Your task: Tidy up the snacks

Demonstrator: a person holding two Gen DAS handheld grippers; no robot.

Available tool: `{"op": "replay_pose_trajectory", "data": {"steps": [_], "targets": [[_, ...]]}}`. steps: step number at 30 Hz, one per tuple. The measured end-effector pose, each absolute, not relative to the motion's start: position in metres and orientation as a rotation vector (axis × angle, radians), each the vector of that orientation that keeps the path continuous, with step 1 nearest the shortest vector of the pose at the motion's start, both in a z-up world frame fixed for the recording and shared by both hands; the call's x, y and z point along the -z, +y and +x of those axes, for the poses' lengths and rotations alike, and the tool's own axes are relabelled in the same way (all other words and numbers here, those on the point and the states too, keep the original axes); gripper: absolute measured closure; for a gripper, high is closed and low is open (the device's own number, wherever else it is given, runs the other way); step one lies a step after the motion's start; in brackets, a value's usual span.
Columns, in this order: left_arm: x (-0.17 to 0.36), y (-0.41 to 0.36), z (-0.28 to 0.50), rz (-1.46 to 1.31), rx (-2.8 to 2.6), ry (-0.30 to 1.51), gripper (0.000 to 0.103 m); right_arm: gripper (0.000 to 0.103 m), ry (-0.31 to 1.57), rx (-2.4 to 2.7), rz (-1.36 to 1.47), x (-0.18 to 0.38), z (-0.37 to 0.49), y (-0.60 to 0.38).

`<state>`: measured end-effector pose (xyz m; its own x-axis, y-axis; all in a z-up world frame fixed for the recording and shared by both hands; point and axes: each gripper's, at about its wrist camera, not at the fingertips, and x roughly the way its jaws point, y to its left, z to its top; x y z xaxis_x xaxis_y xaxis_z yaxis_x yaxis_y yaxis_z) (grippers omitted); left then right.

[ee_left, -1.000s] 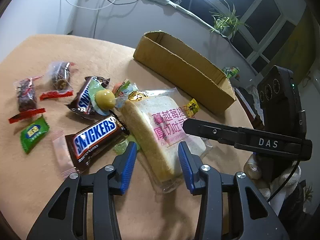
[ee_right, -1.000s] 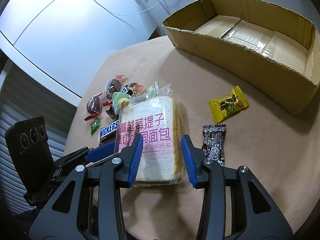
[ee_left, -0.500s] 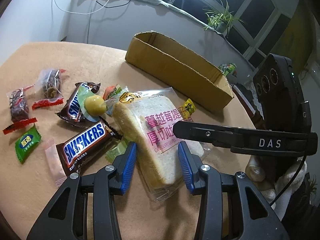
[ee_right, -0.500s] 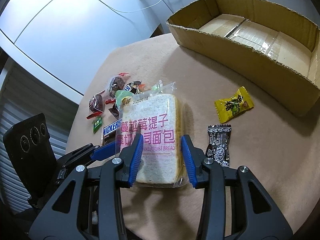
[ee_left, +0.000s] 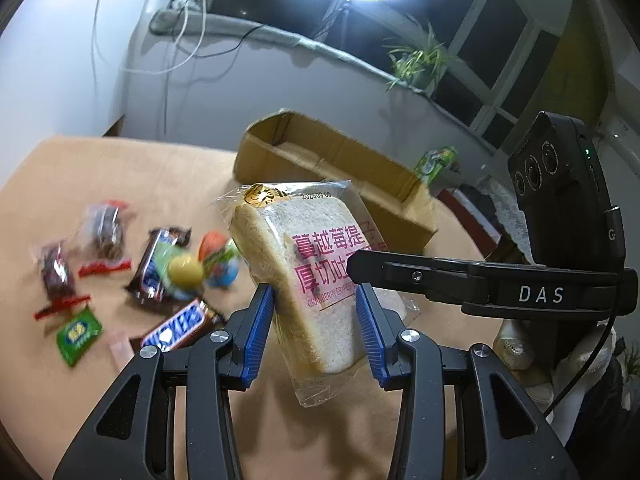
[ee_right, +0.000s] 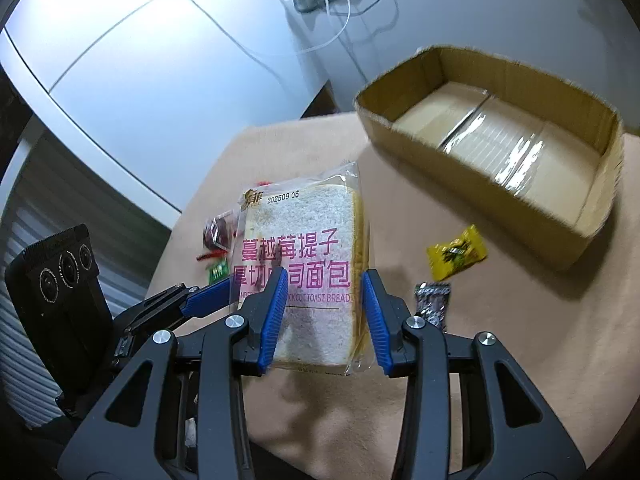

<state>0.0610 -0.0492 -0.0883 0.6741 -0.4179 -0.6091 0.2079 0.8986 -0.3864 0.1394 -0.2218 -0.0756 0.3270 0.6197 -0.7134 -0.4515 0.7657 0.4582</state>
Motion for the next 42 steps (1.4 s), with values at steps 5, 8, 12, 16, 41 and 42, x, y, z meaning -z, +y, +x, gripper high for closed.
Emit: {"op": "replay_pose_trajectory", "data": {"steps": [5, 8, 12, 16, 41, 42], "targets": [[0.07, -0.058, 0.072, -0.282, 0.402, 0.712, 0.063, 0.063, 0.966, -0.659, 0.182, 0.049, 0.145, -0.235], [0.058, -0.066, 0.083, -0.26, 0.431, 0.687, 0.063, 0.063, 0.938, -0.634, 0.18, 0.035, 0.153, -0.247], [0.046, -0.079, 0.098, -0.24, 0.46, 0.661, 0.064, 0.063, 0.913, -0.61, 0.175, 0.022, 0.167, -0.257], [0.039, -0.087, 0.116, -0.244, 0.48, 0.649, 0.064, 0.063, 0.904, -0.59, 0.172, 0.017, 0.185, -0.266], [0.051, -0.154, 0.196, -0.19, 0.565, 0.729, 0.065, 0.063, 0.976, -0.471, 0.284, 0.06, 0.252, -0.339], [0.051, -0.156, 0.197, -0.187, 0.566, 0.731, 0.065, 0.063, 0.977, -0.467, 0.284, 0.06, 0.254, -0.339]]}}
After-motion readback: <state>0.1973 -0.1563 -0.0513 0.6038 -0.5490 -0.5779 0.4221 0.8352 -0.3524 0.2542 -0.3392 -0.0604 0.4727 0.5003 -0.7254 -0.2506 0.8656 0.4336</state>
